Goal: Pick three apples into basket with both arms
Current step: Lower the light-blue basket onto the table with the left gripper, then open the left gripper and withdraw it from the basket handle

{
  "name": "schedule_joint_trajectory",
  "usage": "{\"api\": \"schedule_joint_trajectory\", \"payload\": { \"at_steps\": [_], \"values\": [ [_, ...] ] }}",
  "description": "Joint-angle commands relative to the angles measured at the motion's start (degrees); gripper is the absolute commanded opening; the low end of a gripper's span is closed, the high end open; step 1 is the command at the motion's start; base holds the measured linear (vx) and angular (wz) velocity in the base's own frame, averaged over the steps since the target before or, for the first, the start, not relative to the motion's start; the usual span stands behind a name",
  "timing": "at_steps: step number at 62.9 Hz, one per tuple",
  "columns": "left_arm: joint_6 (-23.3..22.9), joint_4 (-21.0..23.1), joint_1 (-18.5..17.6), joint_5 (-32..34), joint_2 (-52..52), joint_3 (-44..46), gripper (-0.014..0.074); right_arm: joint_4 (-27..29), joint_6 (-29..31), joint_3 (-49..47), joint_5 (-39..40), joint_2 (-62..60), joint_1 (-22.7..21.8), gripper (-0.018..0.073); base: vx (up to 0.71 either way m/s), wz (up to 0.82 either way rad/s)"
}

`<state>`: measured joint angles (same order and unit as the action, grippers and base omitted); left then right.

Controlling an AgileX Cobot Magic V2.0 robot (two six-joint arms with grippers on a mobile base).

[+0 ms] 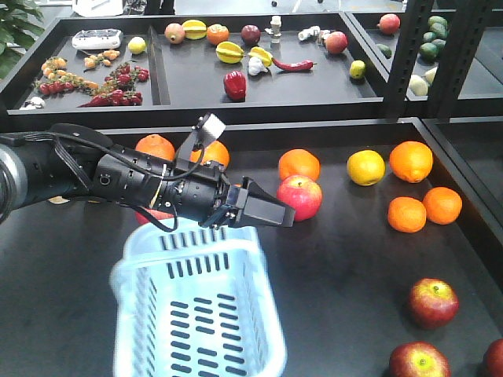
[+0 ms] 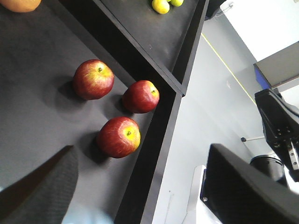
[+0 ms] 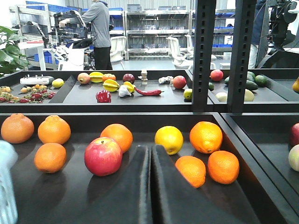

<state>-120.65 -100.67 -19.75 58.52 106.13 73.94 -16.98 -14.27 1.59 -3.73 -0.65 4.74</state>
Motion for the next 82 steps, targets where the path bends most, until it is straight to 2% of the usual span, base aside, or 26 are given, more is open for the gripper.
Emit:
{"api": "schedule_joint_trajectory", "payload": {
  "at_steps": [1,12,21,31,39,43,50,54,65,82],
  "values": [
    [-0.33,1.82,-0.38,0.99,-3.29,1.78,0.0549,-0.48,0.16,0.75,4.08,-0.69,-0.29,-0.0005,0.00,0.00],
    [-0.33,4.64,-0.15,3.71,-3.61,1.78,0.0530,-0.48,0.16,0.75,4.08,-0.69,-0.29,-0.0005,0.00,0.00],
    [-0.33,4.61,0.38,5.54,-6.23,1.78,0.0454,-0.48,0.16,0.75,4.08,-0.69,-0.29,-0.0005,0.00,0.00],
    [-0.33,3.56,2.95,8.36,-12.49,1.78,0.0258,-0.48,0.16,0.75,4.08,-0.69,-0.29,-0.0005,0.00,0.00],
    [-0.33,-1.21,5.26,9.69,-18.00,1.78,0.0076,-0.48,0.16,0.75,4.08,-0.69,-0.29,-0.0005,0.00,0.00],
    [-0.05,-1.27,6.22,12.28,-20.32,1.62,-0.0009,-0.48,0.16,0.75,4.08,-0.69,-0.29,-0.0005,0.00,0.00],
    [-0.16,-1.27,7.62,20.08,-22.68,1.62,-0.0008,-0.48,0.16,0.75,4.08,-0.69,-0.29,-0.0005,0.00,0.00],
    [-1.20,-1.27,7.69,20.00,-24.18,0.49,-0.0008,-0.48,0.16,0.75,4.08,-0.69,-0.29,-0.0005,0.00,0.00],
    [1.43,-1.27,7.69,19.96,-28.05,-7.14,-0.0008,-0.48,0.16,0.75,4.08,-0.69,-0.29,-0.0005,0.00,0.00],
    [6.54,-1.27,7.69,17.59,-37.89,-25.69,-0.0008,-0.48,0.16,0.75,4.08,-0.69,-0.29,-0.0005,0.00,0.00]
  ]
}}
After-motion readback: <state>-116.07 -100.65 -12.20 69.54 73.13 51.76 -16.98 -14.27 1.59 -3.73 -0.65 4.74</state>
